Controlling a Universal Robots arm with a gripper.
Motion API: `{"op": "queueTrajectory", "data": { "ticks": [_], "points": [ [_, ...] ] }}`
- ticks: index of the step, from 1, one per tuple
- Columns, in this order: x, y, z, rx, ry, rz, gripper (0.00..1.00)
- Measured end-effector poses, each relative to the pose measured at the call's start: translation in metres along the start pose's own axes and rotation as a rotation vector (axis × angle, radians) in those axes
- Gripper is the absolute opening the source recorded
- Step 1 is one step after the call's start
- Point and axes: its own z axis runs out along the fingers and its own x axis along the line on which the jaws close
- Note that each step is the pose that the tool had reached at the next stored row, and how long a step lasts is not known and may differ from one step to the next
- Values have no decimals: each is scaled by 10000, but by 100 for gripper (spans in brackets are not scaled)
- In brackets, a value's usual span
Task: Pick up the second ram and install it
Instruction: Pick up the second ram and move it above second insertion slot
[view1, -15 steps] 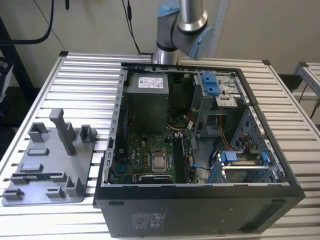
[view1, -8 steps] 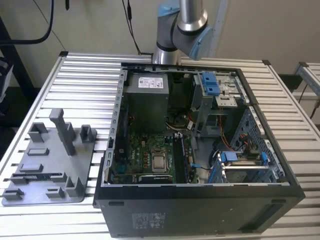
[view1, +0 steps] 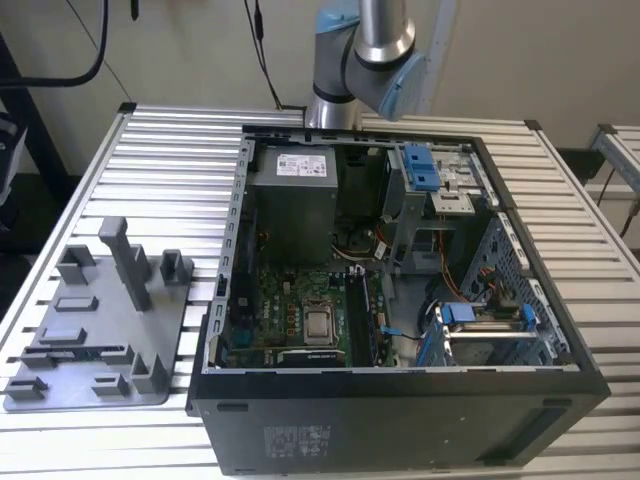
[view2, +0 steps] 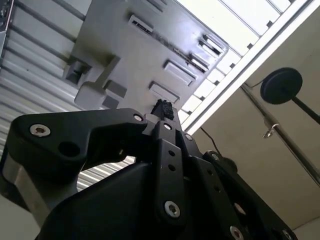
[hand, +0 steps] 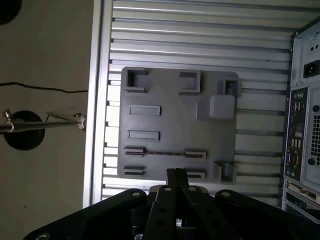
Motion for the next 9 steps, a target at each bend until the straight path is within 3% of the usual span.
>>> {"op": "queueTrajectory", "data": {
  "ticks": [9],
  "points": [
    [0, 0, 0, -9, 100, -1218, 11]
  ]
}}
